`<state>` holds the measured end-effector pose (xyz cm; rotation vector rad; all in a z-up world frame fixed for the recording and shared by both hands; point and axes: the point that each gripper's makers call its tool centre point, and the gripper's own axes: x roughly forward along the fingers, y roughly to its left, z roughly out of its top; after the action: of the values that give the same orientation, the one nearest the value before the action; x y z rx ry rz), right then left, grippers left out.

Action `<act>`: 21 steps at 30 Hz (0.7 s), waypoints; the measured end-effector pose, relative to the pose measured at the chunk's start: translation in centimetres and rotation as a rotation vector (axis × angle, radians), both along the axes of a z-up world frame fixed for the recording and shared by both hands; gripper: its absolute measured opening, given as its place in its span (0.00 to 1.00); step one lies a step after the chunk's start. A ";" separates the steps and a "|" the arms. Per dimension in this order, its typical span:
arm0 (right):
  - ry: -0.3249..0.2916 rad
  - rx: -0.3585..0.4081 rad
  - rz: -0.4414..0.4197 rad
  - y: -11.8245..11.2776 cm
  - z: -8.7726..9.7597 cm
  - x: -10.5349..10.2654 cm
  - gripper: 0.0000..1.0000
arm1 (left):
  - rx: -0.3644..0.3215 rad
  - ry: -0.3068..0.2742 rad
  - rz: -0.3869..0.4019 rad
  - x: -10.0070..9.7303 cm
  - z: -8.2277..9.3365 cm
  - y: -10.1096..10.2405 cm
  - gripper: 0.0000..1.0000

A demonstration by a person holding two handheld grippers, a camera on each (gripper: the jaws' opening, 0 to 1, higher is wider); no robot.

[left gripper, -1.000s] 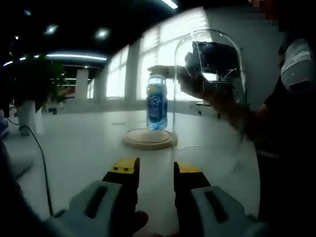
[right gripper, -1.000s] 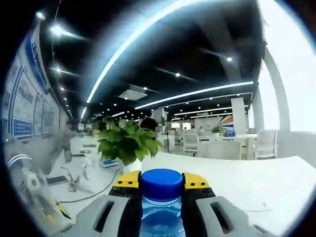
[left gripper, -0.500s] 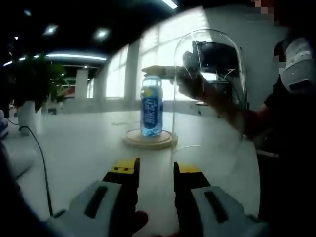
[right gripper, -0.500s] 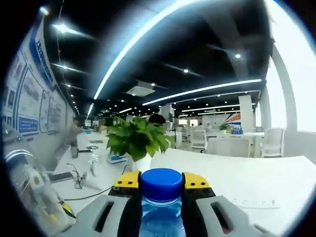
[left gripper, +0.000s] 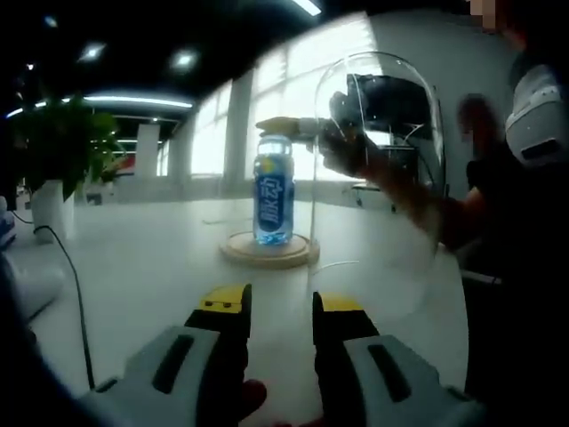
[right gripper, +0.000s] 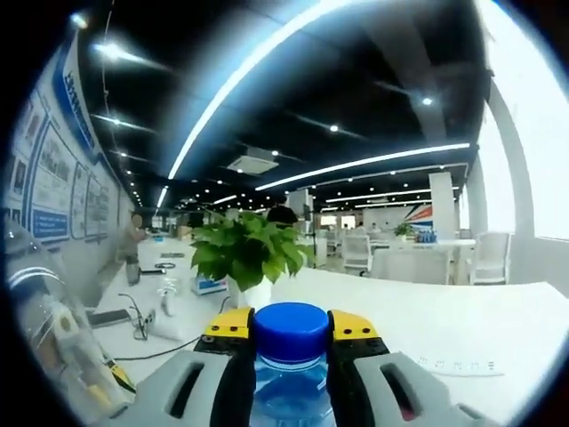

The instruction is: Open the cover put in the Mizone put the cover back on

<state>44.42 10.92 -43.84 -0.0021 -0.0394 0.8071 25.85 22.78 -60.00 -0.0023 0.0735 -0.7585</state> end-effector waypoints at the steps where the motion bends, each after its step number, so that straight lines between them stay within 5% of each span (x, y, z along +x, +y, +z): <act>1: 0.004 0.002 0.008 -0.1 0.0 0.0 0.24 | 0.001 0.000 0.000 0.0 0.0 0.0 0.21; 21: 0.041 0.053 0.088 -0.8 0.5 -0.4 0.27 | -0.006 0.001 0.002 0.1 0.0 0.0 0.21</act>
<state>44.06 10.08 -43.35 0.0662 -0.0225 0.8936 25.92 22.79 -60.00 -0.0081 0.0723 -0.7569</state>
